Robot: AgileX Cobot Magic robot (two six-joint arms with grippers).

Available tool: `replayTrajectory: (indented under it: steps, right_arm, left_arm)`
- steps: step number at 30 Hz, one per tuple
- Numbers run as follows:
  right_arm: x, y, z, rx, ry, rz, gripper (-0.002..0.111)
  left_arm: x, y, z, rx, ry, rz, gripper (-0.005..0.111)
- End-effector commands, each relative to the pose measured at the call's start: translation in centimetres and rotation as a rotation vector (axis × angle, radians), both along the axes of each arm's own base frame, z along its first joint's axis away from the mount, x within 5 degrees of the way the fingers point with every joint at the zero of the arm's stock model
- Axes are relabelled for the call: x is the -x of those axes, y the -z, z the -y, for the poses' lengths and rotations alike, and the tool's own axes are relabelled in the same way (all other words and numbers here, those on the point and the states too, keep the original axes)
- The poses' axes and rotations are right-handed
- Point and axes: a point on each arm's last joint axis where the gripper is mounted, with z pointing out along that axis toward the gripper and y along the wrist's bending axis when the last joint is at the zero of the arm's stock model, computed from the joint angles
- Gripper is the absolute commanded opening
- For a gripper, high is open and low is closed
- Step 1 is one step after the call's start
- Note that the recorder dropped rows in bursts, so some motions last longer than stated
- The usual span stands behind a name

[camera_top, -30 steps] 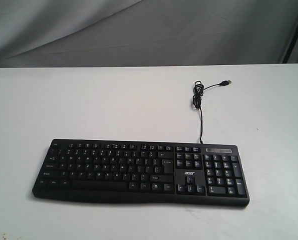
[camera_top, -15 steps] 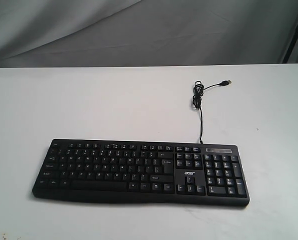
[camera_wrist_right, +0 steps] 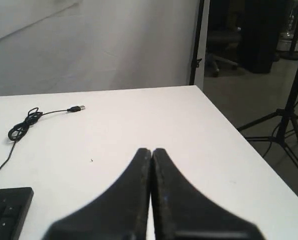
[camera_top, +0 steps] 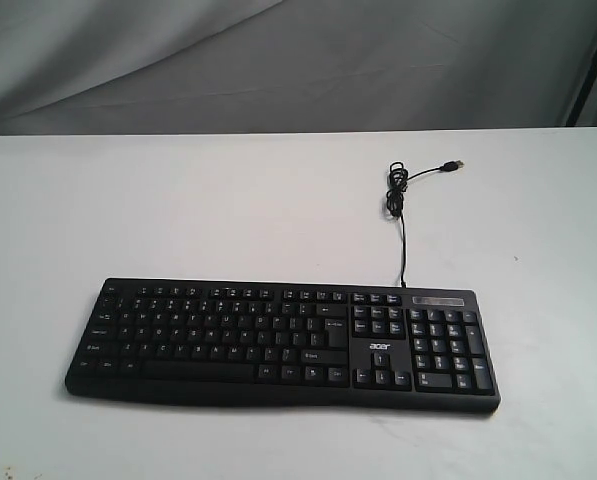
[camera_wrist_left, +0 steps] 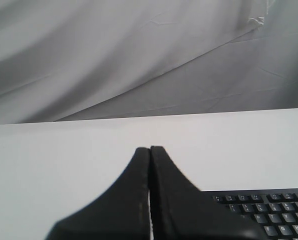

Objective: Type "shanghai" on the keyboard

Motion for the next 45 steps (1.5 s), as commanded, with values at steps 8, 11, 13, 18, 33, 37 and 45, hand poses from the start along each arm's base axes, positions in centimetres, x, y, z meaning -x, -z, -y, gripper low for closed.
replayTrajectory:
  steps: [8,11,13,18,33,37,45]
  right_arm:
    - [0.1,0.39,0.05,0.025,0.004,-0.029,0.0]
    - [0.11,0.48,0.03,0.017,0.004,-0.038,0.0]
    - [0.16,0.69,0.04,0.015,0.005,-0.061,0.0]
    - [0.21,0.88,0.05,0.014,0.005,-0.083,0.0]
    - [0.21,0.89,0.05,0.014,0.005,-0.084,0.0]
    - [0.21,0.89,0.05,0.014,0.005,-0.084,0.0]
    - [0.21,0.89,0.05,0.014,0.005,-0.084,0.0]
  left_arm:
    - [0.01,-0.01,0.04,0.002,0.006,0.007,0.0]
    - [0.01,-0.01,0.04,0.002,0.006,0.007,0.0]
    - [0.01,-0.01,0.04,0.002,0.006,0.007,0.0]
    - [0.01,-0.01,0.04,0.002,0.006,0.007,0.0]
    - [0.01,-0.01,0.04,0.002,0.006,0.007,0.0]
    - [0.01,-0.01,0.04,0.002,0.006,0.007,0.0]
    - [0.01,-0.01,0.04,0.002,0.006,0.007,0.0]
